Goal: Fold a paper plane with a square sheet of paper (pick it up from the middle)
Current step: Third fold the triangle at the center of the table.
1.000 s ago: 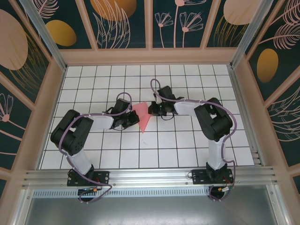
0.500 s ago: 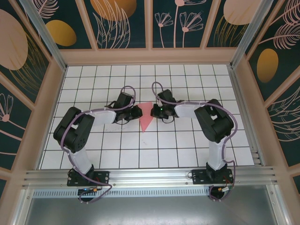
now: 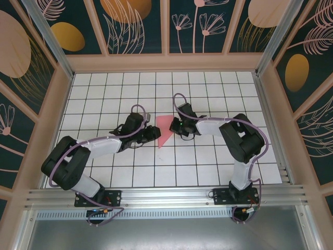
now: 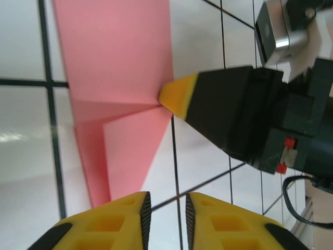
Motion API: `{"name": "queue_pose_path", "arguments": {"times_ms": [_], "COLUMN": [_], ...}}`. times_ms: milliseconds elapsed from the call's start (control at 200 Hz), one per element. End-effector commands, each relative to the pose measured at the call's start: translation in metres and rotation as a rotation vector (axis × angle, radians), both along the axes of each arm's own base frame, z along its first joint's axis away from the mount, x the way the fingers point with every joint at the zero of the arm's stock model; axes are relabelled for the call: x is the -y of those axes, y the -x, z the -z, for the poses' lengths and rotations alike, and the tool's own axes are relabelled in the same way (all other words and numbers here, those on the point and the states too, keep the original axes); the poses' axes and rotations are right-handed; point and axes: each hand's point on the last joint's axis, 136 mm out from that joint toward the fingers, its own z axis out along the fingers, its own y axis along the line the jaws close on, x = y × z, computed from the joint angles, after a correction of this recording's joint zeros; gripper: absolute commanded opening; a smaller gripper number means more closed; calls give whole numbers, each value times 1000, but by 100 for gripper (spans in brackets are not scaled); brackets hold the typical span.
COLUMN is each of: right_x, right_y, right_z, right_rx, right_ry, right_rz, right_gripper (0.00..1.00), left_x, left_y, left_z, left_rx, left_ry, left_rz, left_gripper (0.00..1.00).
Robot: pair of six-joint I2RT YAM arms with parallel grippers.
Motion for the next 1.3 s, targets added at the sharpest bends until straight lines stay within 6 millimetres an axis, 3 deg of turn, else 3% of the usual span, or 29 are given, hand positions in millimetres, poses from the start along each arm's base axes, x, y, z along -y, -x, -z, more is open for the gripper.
{"name": "queue_pose_path", "arguments": {"times_ms": [0,275,460,615,881,1296], "right_x": [-7,-10,-23,-32,-44,-32], "right_y": [-7,-8,-10,9,54,68], "right_z": [-17,-25,-58,-75,-39,15], "right_rx": [35,52,149,187,59,-74], "right_ry": [-31,-43,-108,-144,-135,-54], "right_rz": [7,-25,-115,-211,-308,-297], "right_gripper": [6,6,6,6,5,4], "left_x": [13,14,5,0,-3,0], "left_y": [2,15,23,24,22,23], "left_z": [1,41,61,70,72,64], "left_rx": [-19,-137,-191,-209,-212,-204], "left_ry": [53,-1,-58,-96,-109,-84], "left_rz": [3,8,-10,-28,-41,-33], "left_gripper": [21,10,5,3,1,2]}}
